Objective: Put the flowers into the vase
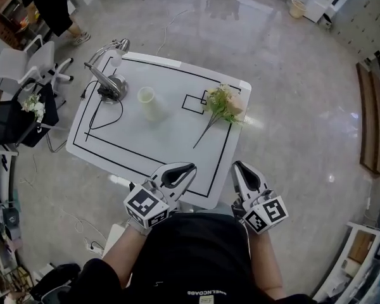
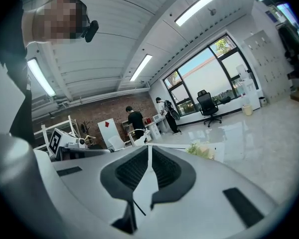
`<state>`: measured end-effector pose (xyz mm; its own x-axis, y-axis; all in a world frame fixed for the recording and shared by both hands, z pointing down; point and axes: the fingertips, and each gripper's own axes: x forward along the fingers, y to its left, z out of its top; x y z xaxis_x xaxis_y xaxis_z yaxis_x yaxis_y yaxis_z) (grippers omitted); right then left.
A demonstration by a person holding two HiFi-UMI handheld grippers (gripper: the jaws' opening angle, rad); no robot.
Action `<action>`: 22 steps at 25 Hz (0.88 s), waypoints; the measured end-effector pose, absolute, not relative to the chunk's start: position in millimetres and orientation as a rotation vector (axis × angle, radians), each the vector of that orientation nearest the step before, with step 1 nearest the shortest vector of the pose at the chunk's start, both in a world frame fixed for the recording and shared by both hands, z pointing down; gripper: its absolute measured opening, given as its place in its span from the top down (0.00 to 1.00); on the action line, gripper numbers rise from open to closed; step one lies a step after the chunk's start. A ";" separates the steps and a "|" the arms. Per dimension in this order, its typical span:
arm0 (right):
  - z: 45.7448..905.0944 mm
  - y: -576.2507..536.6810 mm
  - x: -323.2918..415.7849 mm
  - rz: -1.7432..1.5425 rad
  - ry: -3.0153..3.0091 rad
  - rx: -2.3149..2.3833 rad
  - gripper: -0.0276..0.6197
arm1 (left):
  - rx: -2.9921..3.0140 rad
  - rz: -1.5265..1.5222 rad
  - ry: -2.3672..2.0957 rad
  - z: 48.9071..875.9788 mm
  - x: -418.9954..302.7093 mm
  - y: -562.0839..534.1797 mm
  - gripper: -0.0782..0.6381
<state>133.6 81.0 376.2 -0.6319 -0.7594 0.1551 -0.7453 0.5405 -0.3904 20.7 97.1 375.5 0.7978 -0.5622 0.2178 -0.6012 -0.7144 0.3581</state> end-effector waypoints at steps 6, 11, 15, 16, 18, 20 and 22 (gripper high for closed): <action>385.6 57.7 157.6 -0.688 2.768 -1.272 0.94 | 2.540 0.160 -0.941 381.9 44.0 76.3 0.87; 395.9 43.8 171.3 -0.710 2.800 -1.220 0.94 | 2.516 0.207 -0.990 389.1 58.2 60.9 0.84; 403.3 32.7 178.5 -0.728 2.812 -1.204 0.94 | 2.489 0.236 -1.019 397.0 65.8 44.9 0.80; 405.3 30.6 180.4 -0.736 2.808 -1.209 0.94 | 2.482 0.246 -1.019 399.6 67.2 41.3 0.80; 408.7 27.5 183.4 -0.755 2.795 -1.223 0.94 | 2.473 0.271 -1.007 404.8 69.5 33.9 0.78; 411.8 25.7 184.9 -0.765 2.789 -1.238 0.94 | 2.466 0.295 -0.997 409.1 70.0 24.7 0.78; 415.0 23.8 186.0 -0.770 2.785 -1.260 0.94 | 2.462 0.315 -0.991 413.0 69.5 13.6 0.76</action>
